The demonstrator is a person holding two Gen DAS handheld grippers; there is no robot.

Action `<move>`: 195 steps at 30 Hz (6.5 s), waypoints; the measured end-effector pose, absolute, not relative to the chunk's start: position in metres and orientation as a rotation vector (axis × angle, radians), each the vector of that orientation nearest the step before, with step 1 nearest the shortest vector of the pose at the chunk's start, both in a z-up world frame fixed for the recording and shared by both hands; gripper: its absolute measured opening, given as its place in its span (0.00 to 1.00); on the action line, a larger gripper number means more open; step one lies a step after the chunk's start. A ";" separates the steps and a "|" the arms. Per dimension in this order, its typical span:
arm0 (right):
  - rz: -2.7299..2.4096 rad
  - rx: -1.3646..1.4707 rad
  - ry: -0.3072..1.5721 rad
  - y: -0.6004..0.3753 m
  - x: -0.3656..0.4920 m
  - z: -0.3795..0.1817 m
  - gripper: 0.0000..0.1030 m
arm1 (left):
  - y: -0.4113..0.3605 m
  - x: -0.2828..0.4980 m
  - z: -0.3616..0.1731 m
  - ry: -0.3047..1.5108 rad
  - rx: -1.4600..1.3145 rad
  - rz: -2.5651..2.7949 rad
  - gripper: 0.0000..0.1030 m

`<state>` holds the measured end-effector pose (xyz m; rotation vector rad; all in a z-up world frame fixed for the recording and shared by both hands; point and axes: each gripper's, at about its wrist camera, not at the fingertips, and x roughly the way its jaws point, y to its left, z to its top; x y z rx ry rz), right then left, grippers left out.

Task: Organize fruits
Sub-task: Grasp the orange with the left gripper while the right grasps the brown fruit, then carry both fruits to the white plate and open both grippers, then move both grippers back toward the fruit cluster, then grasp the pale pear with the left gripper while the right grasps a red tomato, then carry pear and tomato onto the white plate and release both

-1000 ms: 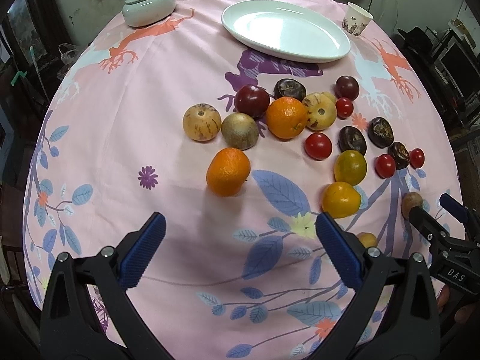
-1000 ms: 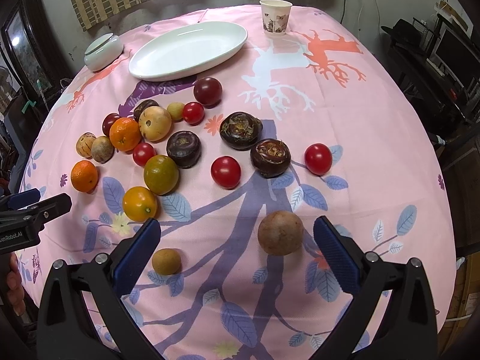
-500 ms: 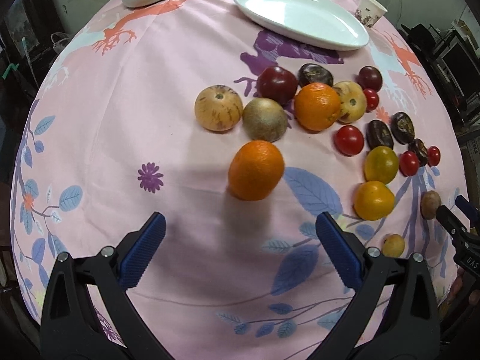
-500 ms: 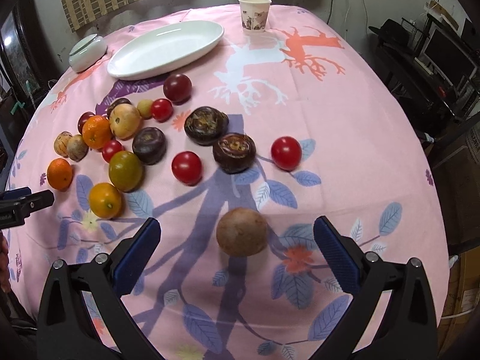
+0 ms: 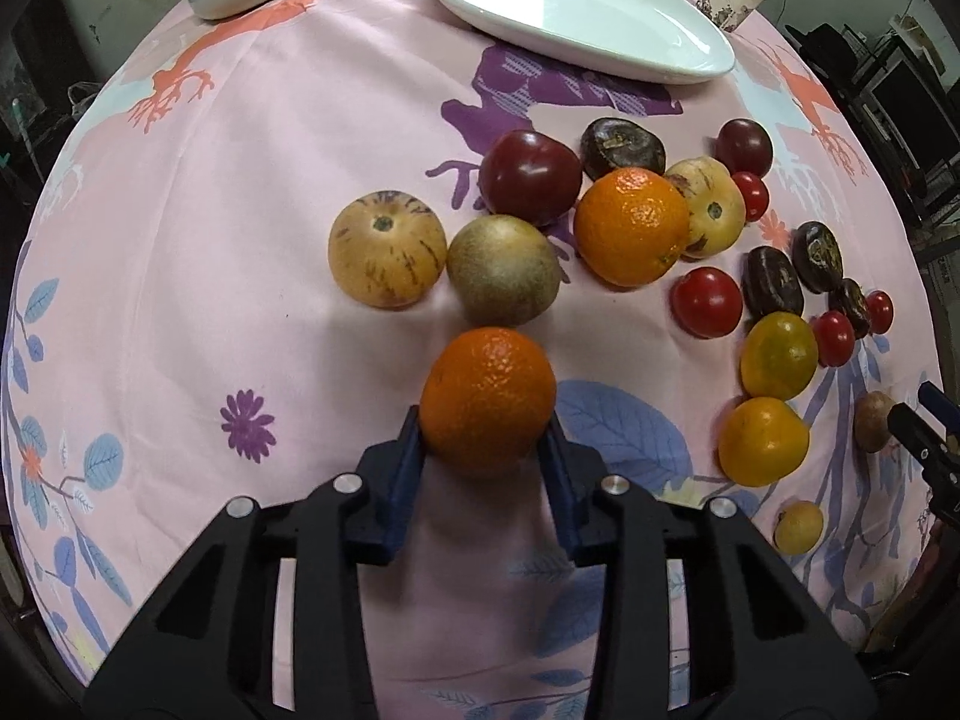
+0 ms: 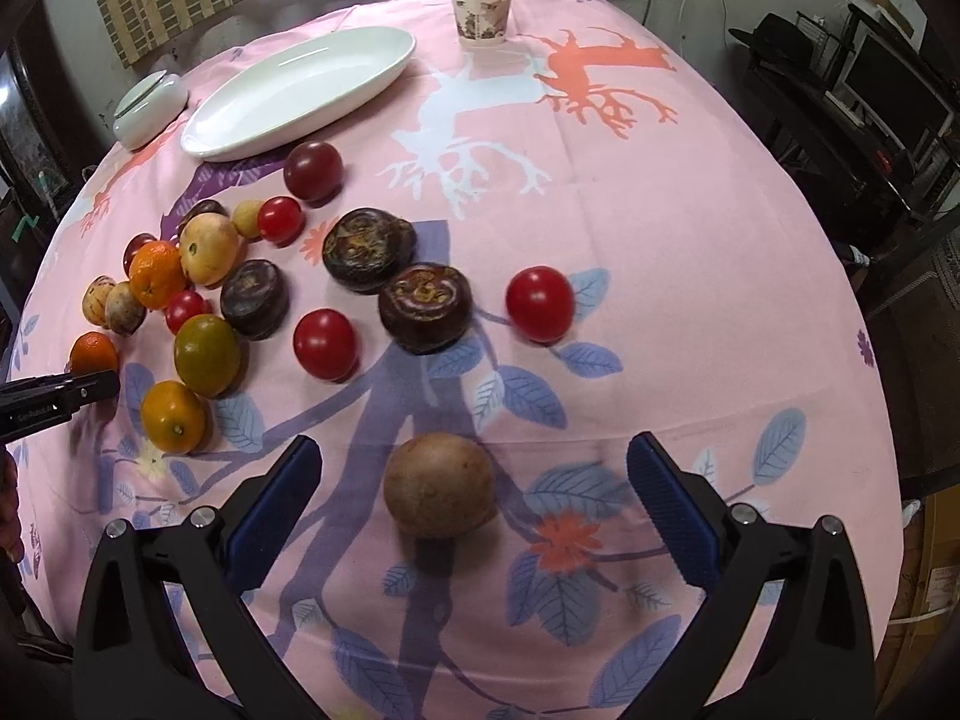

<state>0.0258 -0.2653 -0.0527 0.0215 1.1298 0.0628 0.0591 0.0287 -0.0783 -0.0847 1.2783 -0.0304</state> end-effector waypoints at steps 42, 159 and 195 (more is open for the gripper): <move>0.365 0.020 0.912 -0.196 0.201 0.032 0.38 | 0.024 0.215 0.021 0.976 -0.120 -0.168 0.35; 0.145 0.091 1.169 -0.295 0.112 -0.058 0.31 | 0.090 0.090 -0.071 1.217 -0.165 0.087 0.86; 0.223 0.091 1.146 -0.270 0.128 -0.037 0.31 | 0.088 0.146 -0.069 1.167 -0.151 0.010 0.61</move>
